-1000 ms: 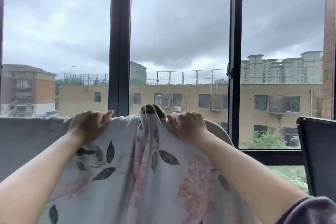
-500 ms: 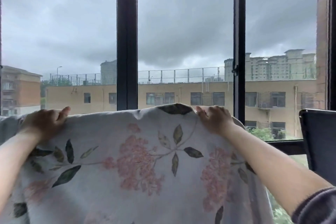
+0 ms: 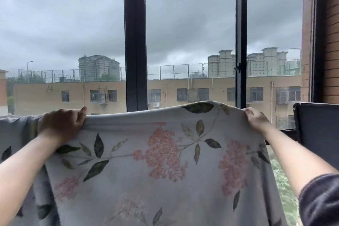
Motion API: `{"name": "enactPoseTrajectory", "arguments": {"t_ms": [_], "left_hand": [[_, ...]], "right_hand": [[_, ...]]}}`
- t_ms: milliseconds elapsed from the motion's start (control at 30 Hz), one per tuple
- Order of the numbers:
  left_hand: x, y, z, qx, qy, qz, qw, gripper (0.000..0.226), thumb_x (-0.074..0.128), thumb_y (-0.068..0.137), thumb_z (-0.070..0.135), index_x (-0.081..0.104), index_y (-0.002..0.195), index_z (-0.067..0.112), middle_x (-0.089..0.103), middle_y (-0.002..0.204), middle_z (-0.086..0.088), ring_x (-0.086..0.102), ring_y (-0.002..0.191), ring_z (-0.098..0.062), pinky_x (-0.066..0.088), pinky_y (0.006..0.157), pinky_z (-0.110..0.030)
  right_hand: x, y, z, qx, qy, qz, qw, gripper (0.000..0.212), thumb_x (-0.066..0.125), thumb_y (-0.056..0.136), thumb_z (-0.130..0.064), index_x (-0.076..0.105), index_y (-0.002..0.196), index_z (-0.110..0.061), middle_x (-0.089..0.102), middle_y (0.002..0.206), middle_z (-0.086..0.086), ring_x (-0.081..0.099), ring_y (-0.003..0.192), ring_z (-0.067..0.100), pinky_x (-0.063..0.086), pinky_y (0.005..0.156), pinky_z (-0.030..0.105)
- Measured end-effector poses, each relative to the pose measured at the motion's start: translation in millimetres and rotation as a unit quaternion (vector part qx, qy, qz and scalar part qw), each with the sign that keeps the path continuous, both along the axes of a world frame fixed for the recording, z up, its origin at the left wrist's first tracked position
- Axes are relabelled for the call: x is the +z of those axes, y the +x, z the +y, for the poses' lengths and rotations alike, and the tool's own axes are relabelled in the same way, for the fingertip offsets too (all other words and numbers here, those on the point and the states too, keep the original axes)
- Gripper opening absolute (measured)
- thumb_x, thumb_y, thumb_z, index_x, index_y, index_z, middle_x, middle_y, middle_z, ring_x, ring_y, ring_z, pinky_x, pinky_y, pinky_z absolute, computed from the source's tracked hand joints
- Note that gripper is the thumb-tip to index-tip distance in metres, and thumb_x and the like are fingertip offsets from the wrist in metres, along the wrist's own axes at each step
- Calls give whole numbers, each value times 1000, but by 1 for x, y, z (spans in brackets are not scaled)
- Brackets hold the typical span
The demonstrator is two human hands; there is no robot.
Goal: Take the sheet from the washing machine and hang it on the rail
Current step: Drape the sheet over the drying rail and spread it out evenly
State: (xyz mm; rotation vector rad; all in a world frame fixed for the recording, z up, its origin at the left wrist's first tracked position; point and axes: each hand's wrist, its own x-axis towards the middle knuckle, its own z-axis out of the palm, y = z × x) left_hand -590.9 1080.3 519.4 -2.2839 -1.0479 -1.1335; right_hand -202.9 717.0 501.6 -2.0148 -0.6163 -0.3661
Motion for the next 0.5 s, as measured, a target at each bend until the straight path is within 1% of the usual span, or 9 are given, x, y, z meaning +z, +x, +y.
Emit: {"name": "enactPoseTrajectory", "arguments": {"t_ms": [100, 167, 233, 267, 333, 367, 433, 500], "left_hand": [[-3, 11, -6, -7, 3, -7, 1000, 58, 24, 98, 42, 70, 88, 8, 68, 90, -24, 64, 82, -34, 45, 74, -37], [-5, 18, -11, -14, 7, -23, 1000, 57, 26, 98, 40, 71, 87, 7, 68, 89, -25, 64, 82, -36, 44, 73, -37], [-6, 22, -15, -19, 16, -44, 999, 54, 29, 98, 38, 71, 87, 6, 68, 87, -27, 64, 81, -38, 45, 73, -38], [-7, 25, -17, -23, 16, -49, 998, 54, 30, 98, 38, 71, 86, 5, 68, 87, -27, 64, 81, -39, 45, 74, -38], [-7, 30, -19, -22, 9, -50, 998, 52, 31, 98, 36, 71, 87, 4, 67, 88, -28, 64, 82, -39, 45, 74, -39], [-6, 34, -20, -19, 2, -46, 999, 52, 30, 98, 36, 70, 88, 5, 67, 89, -28, 63, 83, -39, 44, 75, -39], [-3, 45, -26, -14, -7, -39, 999, 52, 27, 98, 37, 69, 91, 7, 67, 93, -27, 63, 84, -38, 45, 76, -38], [0, 58, -36, -18, -8, -47, 999, 51, 27, 98, 36, 68, 91, 7, 68, 92, -25, 63, 81, -36, 44, 75, -38]], "right_hand": [[-6, 8, -16, -62, 49, -19, 997, 26, 43, 98, -16, 65, 110, -10, 62, 120, 14, 53, 112, 33, 40, 86, 34], [-3, 11, -20, -121, 53, -53, 990, 19, 51, 94, -11, 69, 99, -7, 67, 111, 17, 57, 104, 35, 41, 79, 32], [-2, 12, -22, -167, 15, -73, 983, 14, 54, 91, -10, 67, 89, -7, 67, 103, 20, 59, 96, 36, 40, 72, 32], [-4, 12, -25, -183, -24, -78, 980, 12, 53, 90, -9, 64, 87, -6, 65, 102, 20, 59, 94, 36, 40, 70, 32], [-11, 13, -26, -190, -104, -96, 972, 11, 47, 89, -4, 57, 87, -5, 61, 104, 21, 58, 93, 35, 42, 71, 34], [-15, 16, -27, -187, -124, -105, 969, 11, 44, 88, -1, 53, 89, -7, 58, 106, 20, 57, 93, 35, 42, 71, 35], [-23, 23, -30, -176, -116, -114, 971, 20, 44, 86, 1, 49, 103, -9, 53, 113, 18, 55, 97, 35, 42, 72, 36], [-24, 30, -38, -173, -87, -89, 977, 32, 48, 87, -2, 48, 118, -11, 49, 121, 19, 55, 101, 37, 41, 75, 36]]}}
